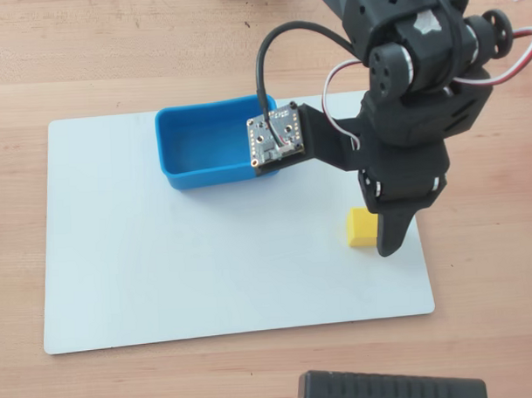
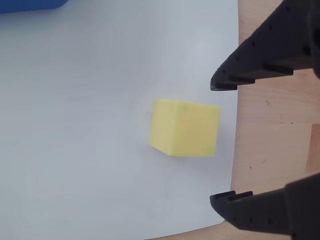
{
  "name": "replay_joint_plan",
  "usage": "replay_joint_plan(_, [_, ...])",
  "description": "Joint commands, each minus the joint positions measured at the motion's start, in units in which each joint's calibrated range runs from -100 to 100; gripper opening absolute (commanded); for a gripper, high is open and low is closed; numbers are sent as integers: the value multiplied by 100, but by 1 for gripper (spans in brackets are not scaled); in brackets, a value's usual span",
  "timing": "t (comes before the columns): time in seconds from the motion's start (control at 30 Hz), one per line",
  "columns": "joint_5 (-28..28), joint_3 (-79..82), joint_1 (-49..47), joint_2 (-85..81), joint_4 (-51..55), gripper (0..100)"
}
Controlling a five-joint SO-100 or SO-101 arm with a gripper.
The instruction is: Pick up yellow cube and drop it in the blue rectangular bin
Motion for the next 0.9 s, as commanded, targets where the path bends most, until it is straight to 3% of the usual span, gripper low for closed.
replay_joint_plan(0.0, [-78, -52, 95, -319, -67, 25])
replay_joint_plan(0.87, [-93, 67, 207, 397, -332, 23])
